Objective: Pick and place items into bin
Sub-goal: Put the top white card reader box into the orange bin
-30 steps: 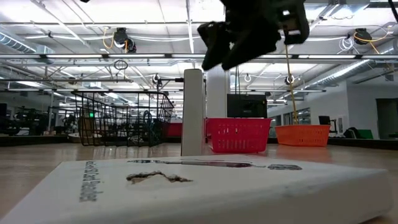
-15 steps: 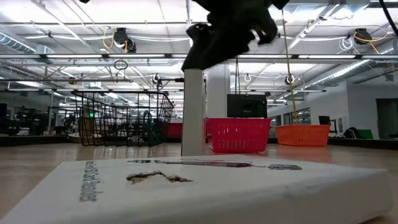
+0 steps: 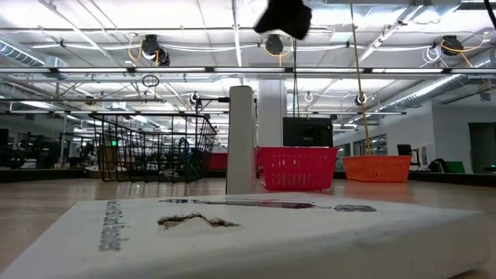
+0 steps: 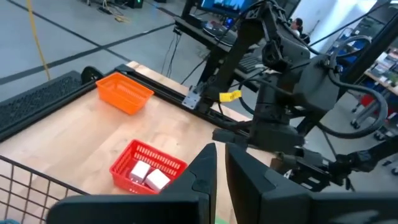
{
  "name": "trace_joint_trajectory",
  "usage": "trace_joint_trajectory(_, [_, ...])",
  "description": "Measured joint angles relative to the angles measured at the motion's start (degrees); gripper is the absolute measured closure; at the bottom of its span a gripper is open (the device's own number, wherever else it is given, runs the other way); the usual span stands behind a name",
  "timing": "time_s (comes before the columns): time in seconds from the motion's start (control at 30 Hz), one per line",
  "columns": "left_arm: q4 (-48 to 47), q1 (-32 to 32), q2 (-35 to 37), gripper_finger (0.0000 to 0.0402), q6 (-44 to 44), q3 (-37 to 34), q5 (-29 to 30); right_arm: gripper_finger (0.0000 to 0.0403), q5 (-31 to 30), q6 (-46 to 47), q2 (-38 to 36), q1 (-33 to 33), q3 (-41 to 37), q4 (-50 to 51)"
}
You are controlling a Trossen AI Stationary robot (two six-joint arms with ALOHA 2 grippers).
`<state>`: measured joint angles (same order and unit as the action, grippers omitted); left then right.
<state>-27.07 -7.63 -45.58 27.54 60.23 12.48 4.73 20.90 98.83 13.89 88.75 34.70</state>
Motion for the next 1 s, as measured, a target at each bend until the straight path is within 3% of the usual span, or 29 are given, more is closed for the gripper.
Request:
trace_joint_trajectory(0.37, [-0.2, 0.0, 0.0, 0.0364, -4.0, 0.0, 0.5, 0.0122, 14.5, 23.2, 3.0, -0.5, 0.4, -0.2])
trace_joint_trajectory(0.6, [-0.2, 0.0, 0.0, 0.0364, -5.1, 0.0, 0.6, 0.0116, 26.4, 40.6, 6.1, -3.0, 0.4, -0.6])
trace_joint_trajectory(0.77, [-0.2, 0.0, 0.0, 0.0364, -6.3, 0.0, 1.0, 0.0131, 26.8, 50.3, 6.1, -5.4, 0.4, -3.0])
trace_joint_trajectory(1.0, [-0.5, 0.0, 0.0, 0.0364, -6.3, 0.0, 1.0, 0.0161, 23.6, 52.2, 6.1, -7.7, 0.3, -12.8])
